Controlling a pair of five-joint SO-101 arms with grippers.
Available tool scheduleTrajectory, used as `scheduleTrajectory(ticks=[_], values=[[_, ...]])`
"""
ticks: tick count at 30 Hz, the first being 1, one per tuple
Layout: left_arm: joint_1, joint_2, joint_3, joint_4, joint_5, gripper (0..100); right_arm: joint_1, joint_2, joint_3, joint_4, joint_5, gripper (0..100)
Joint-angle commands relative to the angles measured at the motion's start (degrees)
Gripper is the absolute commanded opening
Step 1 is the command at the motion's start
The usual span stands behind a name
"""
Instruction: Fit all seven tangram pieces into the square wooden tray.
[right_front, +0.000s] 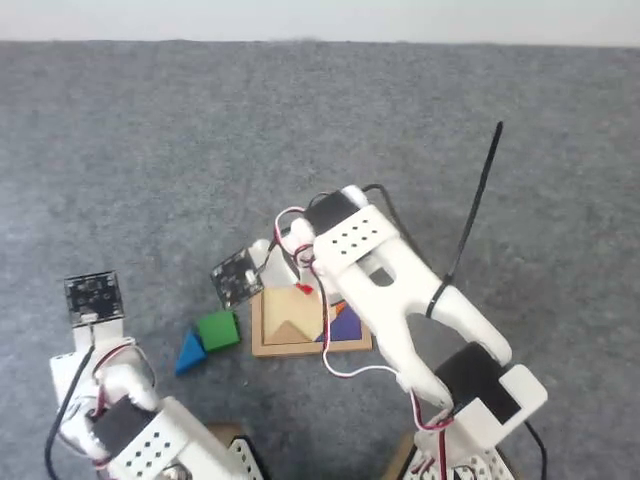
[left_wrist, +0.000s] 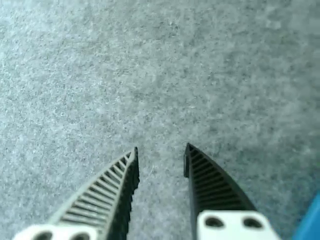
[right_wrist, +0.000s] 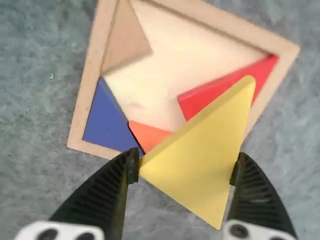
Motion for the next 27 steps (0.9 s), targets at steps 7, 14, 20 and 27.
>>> scheduleTrajectory(ticks=[7,14,20,27], values=[[-0.88,-1.05,-0.48,-0.18,-0.35,15,-4.44,2.95,-0.62,-0.57,14.15,21.9],[-0.88,-1.05,-0.48,-0.09,-0.35,15,-7.25,7.96,-1.76,-0.4,22.51,21.9],[-0.79,-1.05,-0.48,-0.09,-0.35,15,-9.1,8.04,-4.84,-0.4,26.46,21.9],[-0.79,-1.05,-0.48,-0.09,-0.35,15,-9.19,8.04,-5.27,-0.4,33.58,21.6]])
